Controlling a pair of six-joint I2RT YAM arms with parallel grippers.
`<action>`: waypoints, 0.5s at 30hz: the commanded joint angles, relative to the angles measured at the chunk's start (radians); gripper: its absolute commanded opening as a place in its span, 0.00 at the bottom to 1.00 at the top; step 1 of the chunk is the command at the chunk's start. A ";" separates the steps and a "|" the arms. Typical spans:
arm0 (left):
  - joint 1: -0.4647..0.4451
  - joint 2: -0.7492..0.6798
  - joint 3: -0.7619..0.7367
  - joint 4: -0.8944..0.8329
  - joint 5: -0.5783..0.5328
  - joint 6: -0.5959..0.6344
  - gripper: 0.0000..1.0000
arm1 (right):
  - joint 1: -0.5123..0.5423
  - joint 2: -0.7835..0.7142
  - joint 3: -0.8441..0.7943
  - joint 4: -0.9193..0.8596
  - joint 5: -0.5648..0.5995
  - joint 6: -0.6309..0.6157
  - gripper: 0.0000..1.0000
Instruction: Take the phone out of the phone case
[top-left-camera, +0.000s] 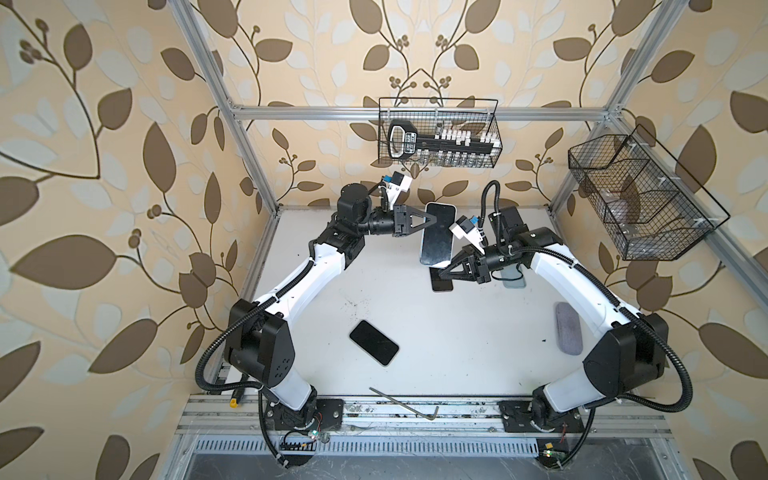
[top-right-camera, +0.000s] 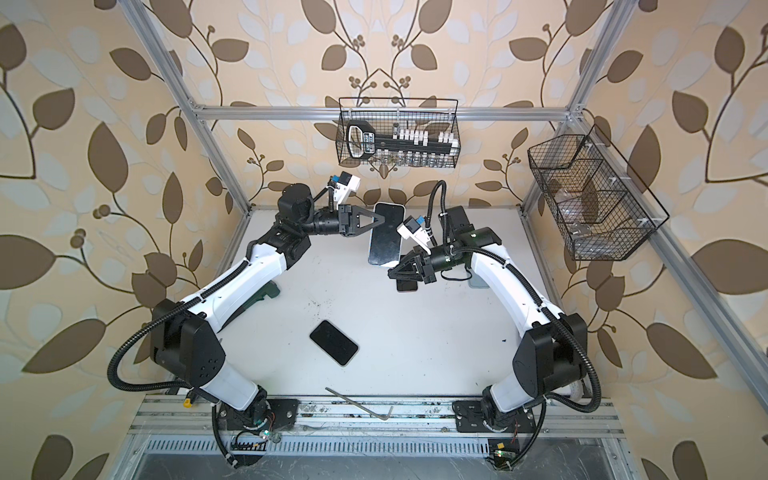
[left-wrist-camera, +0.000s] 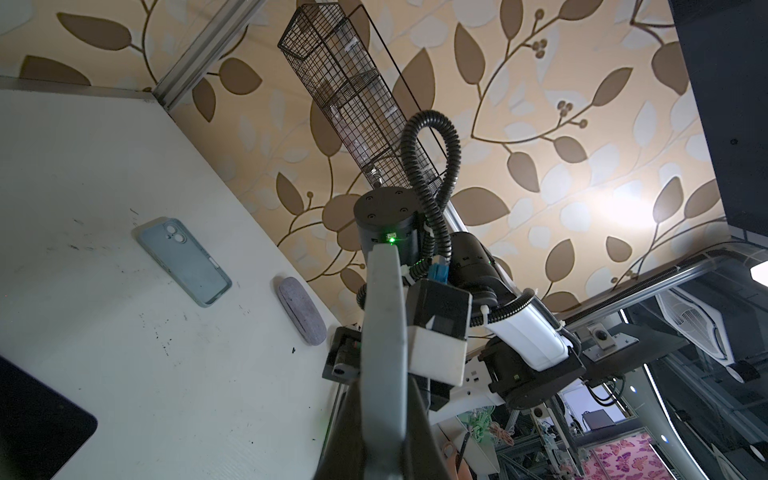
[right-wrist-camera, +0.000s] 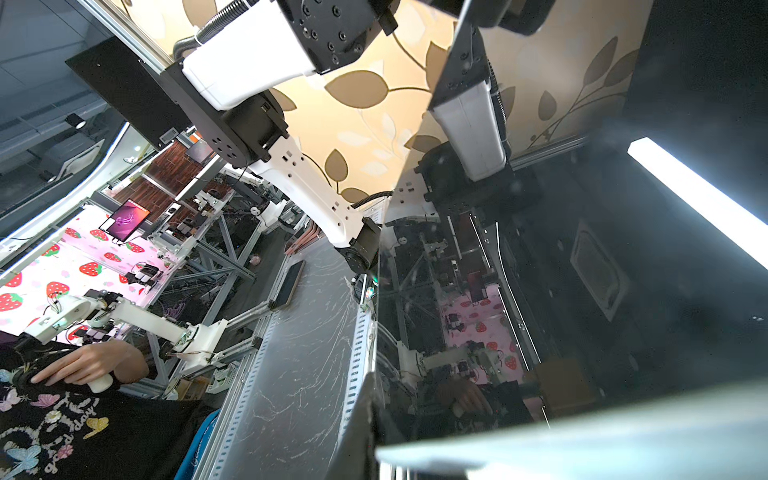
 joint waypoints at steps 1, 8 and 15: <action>-0.011 -0.036 0.032 0.080 0.031 -0.036 0.00 | -0.004 0.012 0.029 -0.017 -0.014 -0.056 0.08; -0.013 -0.045 0.012 0.088 0.028 -0.035 0.00 | -0.014 0.018 0.037 -0.018 -0.039 -0.059 0.17; -0.014 -0.043 0.009 0.087 0.028 -0.029 0.00 | -0.025 0.015 0.038 -0.019 -0.061 -0.060 0.18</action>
